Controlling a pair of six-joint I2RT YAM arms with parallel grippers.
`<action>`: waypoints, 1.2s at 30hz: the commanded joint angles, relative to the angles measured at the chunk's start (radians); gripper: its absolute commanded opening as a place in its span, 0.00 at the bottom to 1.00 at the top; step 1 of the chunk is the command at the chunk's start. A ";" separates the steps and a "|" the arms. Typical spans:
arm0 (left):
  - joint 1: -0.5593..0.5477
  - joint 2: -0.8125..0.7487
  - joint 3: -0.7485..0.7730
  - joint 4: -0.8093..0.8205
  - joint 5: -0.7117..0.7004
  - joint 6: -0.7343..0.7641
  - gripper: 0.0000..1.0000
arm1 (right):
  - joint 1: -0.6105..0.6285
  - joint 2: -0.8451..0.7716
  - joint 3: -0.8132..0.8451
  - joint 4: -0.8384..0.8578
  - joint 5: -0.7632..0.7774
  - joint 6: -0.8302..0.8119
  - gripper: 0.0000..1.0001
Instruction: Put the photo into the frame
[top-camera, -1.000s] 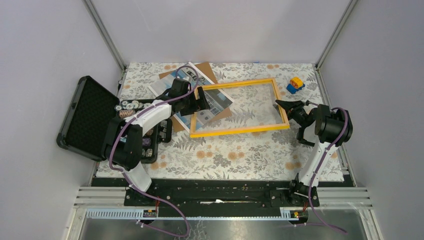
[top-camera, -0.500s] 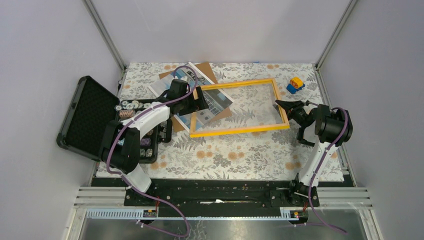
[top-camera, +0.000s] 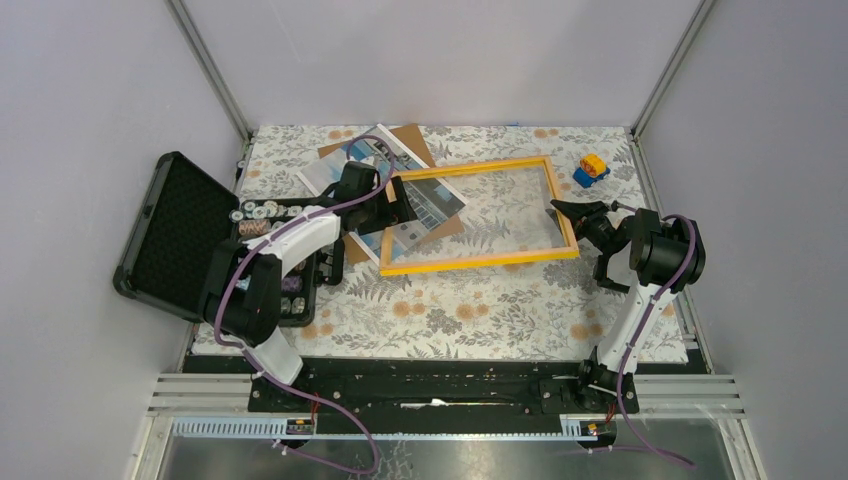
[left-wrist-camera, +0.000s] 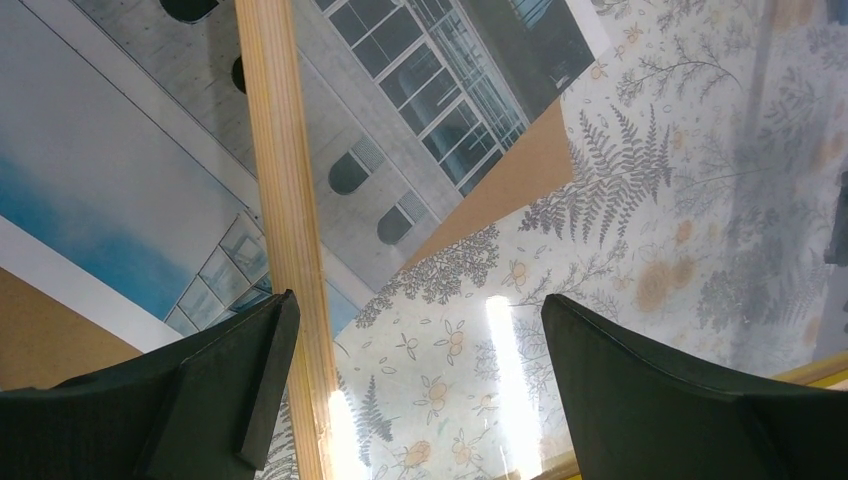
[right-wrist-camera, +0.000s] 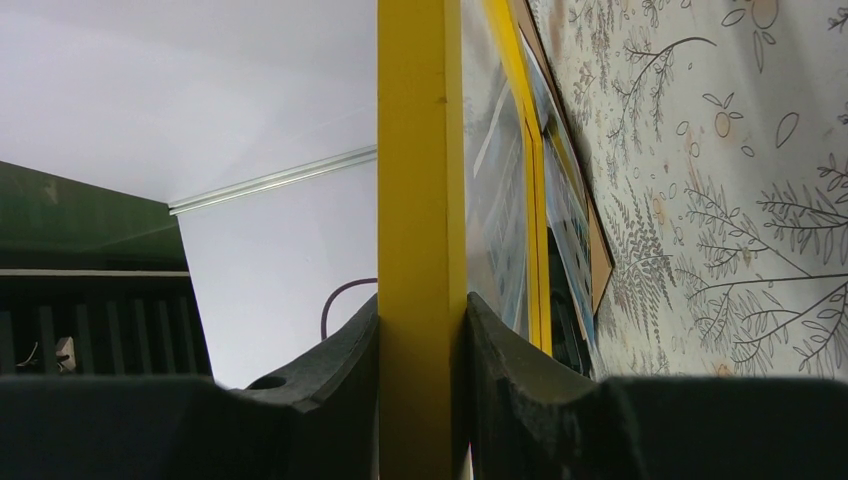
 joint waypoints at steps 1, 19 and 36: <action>0.004 0.024 0.002 0.046 0.041 -0.020 0.99 | 0.005 -0.010 0.012 0.173 -0.043 0.039 0.08; 0.025 0.166 -0.042 0.181 0.272 -0.138 0.99 | 0.043 -0.084 0.017 0.174 -0.023 0.079 0.18; 0.036 0.185 -0.148 0.315 0.317 -0.222 0.99 | 0.053 -0.141 0.013 0.173 -0.015 0.122 0.50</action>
